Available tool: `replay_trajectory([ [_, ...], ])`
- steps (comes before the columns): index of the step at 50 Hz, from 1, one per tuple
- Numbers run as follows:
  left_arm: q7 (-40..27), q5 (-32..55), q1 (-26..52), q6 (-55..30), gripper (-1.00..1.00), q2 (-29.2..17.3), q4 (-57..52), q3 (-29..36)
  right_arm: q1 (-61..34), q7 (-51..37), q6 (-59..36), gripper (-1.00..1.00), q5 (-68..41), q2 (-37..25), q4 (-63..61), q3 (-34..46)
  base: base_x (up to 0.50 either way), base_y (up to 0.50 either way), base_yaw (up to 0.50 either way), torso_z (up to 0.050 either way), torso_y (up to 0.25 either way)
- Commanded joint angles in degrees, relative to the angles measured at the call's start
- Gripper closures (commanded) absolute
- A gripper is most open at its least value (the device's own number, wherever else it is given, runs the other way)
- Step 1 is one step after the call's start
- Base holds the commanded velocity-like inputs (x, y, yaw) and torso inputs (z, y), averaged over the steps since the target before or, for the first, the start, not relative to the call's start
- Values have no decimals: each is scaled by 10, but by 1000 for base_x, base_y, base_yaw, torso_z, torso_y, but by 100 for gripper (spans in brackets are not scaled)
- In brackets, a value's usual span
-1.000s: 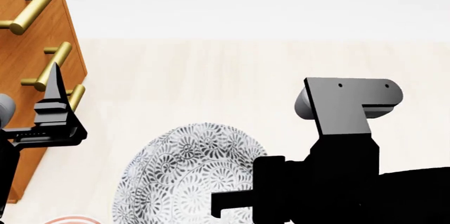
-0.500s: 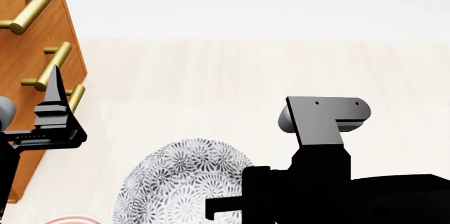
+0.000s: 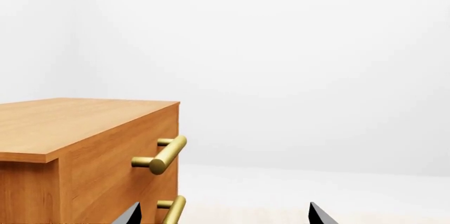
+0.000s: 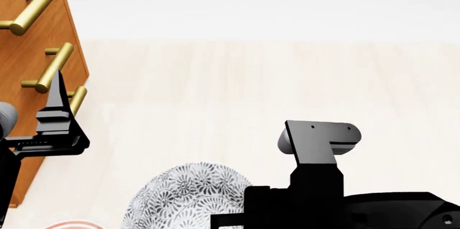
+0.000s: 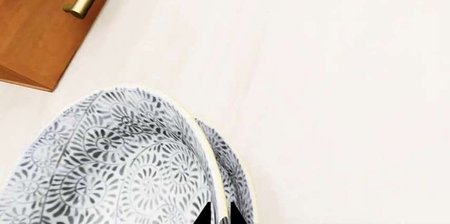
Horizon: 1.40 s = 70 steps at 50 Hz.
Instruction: Stack the bowl at the front on the bowl in the middle.
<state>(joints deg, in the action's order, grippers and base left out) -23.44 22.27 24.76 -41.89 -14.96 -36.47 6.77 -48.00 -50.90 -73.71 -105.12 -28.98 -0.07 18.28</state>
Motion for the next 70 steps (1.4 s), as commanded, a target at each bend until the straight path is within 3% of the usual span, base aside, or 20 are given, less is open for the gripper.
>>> replay_trajectory([
  [1, -2, 1, -2, 3, -100, -2, 2, 2, 6, 39, 3, 100, 34, 4, 18, 4, 0, 0, 0, 0, 0],
  [4, -3, 2, -2, 4, -100, -3, 1, 2, 7, 41, 3, 100, 33, 3, 19, 6, 0, 0, 0, 0, 0],
  [5, -3, 3, -2, 4, -100, -3, 2, 2, 5, 39, -2, -100, 28, 2, 20, 9, 0, 0, 0, 0, 0],
  [22, -7, 7, 3, 3, -100, -5, 3, 5, -3, 32, 2, -100, 19, -2, 18, 16, 0, 0, 0, 0, 0],
  [36, -9, 14, 8, 0, -100, -5, 4, 3, -45, -5, 53, -100, 54, -35, -146, -47, 0, 0, 0, 0, 0],
  [42, 0, 10, 6, 27, -100, -1, 16, 8, 3, 117, 163, -100, 358, -59, -260, -15, 0, 0, 0, 0, 0],
  [46, 4, 9, 1, 47, -100, 1, 17, 8, 38, 150, 231, -100, 481, -71, -300, 31, 0, 0, 0, 0, 0],
  [51, 5, 9, -8, 76, -100, 4, 9, 1, 71, 108, 302, -100, 670, -86, -343, 113, 0, 0, 0, 0, 0],
  [59, 8, -3, -25, 118, -100, 5, 0, 4, 108, 86, 363, -100, 747, -106, -380, 133, 0, 0, 0, 0, 0],
  [70, 14, -14, -41, 171, -100, 2, 1, 2, 103, 54, 334, -100, 790, -113, -425, 160, 0, 0, 0, 0, 0],
])
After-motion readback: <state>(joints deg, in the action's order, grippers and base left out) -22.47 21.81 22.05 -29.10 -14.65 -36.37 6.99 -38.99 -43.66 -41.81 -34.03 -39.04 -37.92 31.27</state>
